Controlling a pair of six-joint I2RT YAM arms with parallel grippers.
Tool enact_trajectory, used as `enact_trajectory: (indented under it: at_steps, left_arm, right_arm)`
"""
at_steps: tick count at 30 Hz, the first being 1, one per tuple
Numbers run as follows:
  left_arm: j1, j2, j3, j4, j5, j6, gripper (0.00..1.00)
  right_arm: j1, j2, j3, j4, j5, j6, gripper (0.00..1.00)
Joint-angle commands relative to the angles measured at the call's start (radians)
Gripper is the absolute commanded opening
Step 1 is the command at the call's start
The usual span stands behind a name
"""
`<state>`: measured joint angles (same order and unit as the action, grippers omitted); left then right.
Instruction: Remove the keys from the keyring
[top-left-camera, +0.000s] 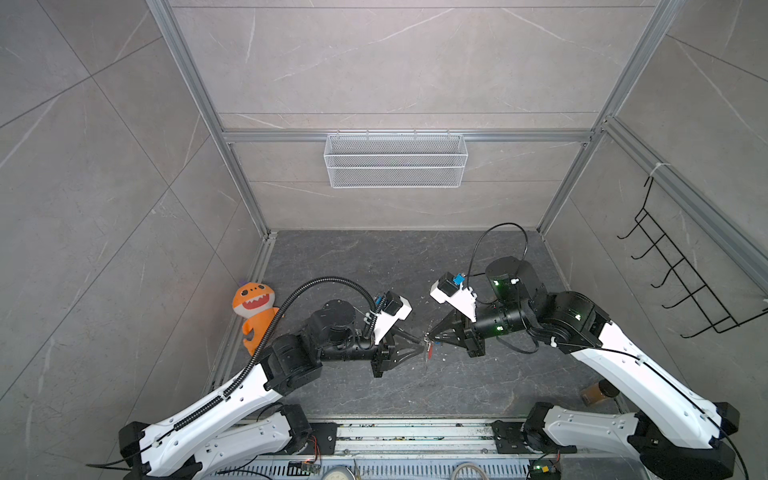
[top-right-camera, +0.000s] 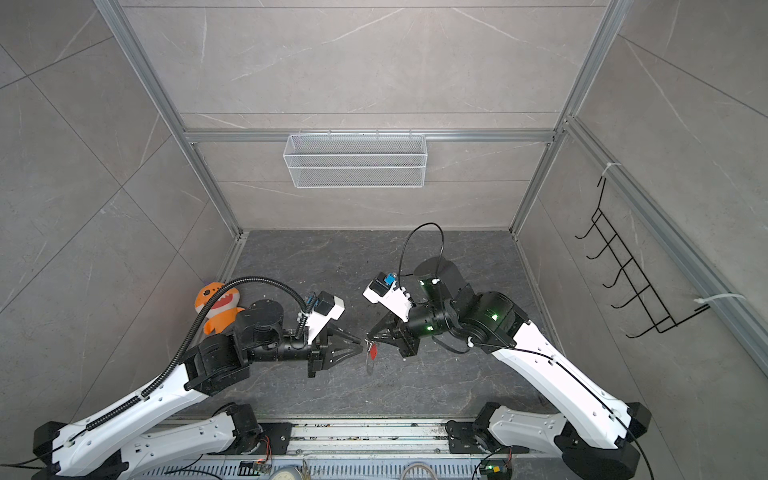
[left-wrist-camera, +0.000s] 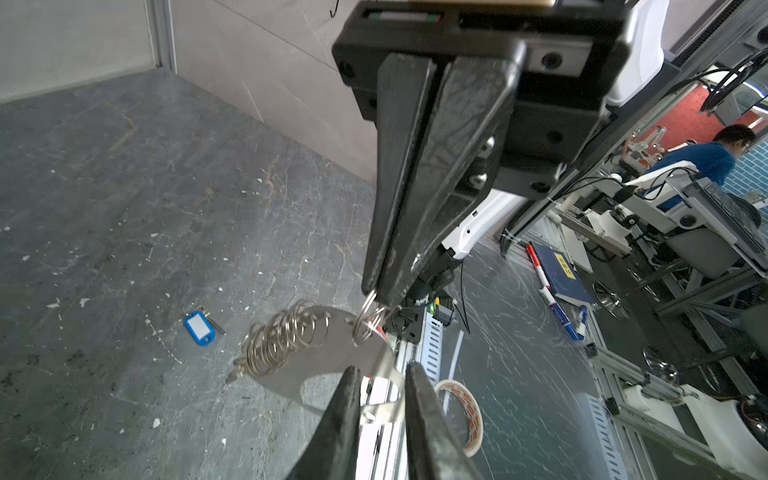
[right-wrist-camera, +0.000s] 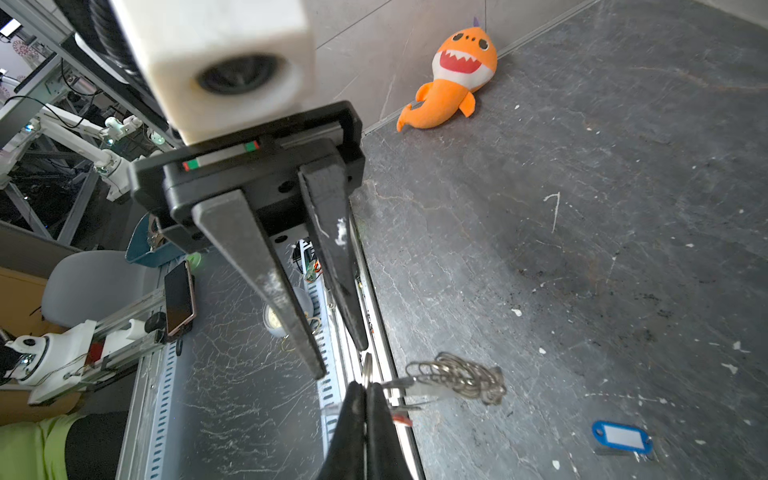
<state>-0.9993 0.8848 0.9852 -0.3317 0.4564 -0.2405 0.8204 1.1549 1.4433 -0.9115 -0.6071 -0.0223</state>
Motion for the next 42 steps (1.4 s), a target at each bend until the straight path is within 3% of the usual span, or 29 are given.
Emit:
enact_trajectory:
  at_steps: [1, 21, 24, 29, 42]
  left_arm:
    - [0.002, 0.006, 0.061, -0.026, 0.048, 0.035, 0.23]
    - [0.053, 0.053, 0.069, 0.001, 0.158, 0.019, 0.23]
    - [0.057, 0.049, 0.061, 0.028, 0.202, 0.01, 0.17]
    - [0.056, 0.052, 0.057, 0.04, 0.246, 0.009, 0.15]
    - [0.056, 0.057, 0.046, 0.067, 0.231, -0.004, 0.0]
  right_arm:
    - [0.0, 0.011, 0.044, -0.058, -0.041, -0.05, 0.0]
    - [0.047, 0.049, 0.071, -0.129, -0.067, -0.11, 0.0]
    - [0.049, 0.049, 0.067, -0.122, -0.061, -0.108, 0.0]
    - [0.049, 0.041, 0.062, -0.097, -0.034, -0.092, 0.0]
    - [0.049, 0.051, 0.054, -0.053, -0.043, -0.058, 0.0]
